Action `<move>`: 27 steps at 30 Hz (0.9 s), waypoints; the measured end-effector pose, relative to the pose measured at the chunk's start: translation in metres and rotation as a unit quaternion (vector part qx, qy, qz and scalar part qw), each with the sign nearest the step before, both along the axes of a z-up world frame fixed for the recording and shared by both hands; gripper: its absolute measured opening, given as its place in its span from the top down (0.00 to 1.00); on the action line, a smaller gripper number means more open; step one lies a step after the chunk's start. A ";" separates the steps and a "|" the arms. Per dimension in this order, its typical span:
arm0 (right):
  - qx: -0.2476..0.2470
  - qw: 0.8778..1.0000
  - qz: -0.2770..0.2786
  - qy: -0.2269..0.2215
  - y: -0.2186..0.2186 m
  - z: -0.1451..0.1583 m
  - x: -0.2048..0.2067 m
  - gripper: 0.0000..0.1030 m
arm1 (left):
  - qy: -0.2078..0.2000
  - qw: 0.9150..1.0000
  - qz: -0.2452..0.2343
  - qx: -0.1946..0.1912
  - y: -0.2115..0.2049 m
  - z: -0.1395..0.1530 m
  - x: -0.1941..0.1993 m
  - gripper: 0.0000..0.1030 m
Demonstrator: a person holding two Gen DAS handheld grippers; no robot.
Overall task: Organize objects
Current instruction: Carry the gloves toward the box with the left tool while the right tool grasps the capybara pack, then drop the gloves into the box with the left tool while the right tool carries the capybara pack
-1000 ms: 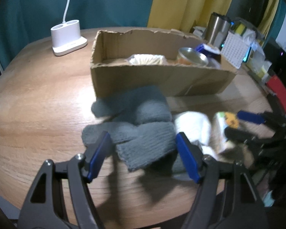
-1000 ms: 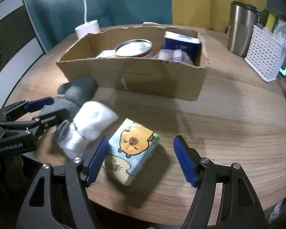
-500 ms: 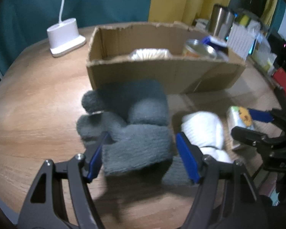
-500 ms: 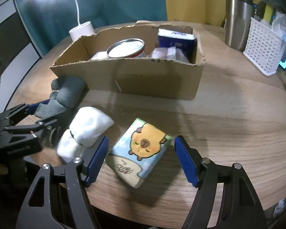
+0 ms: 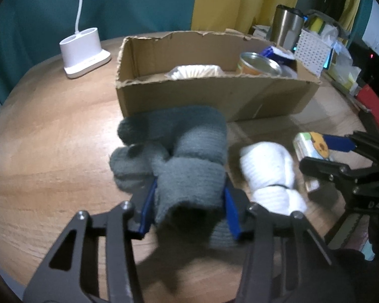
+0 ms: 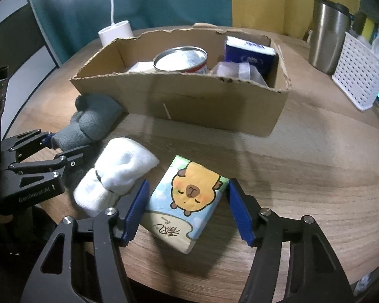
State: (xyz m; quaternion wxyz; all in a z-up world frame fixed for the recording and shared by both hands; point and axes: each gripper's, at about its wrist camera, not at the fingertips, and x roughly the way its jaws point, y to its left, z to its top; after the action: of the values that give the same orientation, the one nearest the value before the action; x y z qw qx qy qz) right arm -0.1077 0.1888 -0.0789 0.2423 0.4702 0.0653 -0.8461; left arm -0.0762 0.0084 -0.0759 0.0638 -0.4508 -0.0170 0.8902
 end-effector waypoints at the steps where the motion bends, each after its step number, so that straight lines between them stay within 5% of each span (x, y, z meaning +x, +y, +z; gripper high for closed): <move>1: 0.000 1.000 0.001 0.002 0.000 0.002 0.000 0.36 | 0.002 1.000 0.000 0.008 -0.001 0.003 0.002 0.56; 27: -0.023 0.998 0.003 0.064 0.005 0.051 -0.007 0.36 | 0.084 0.996 -0.014 0.033 0.006 0.074 0.015 0.56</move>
State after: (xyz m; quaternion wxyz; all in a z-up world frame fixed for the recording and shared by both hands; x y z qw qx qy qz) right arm -0.1145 0.1934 -0.0276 0.2511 0.4088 0.0627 -0.8751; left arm -0.0608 0.0140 -0.0020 0.0929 -0.3718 -0.0349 0.9230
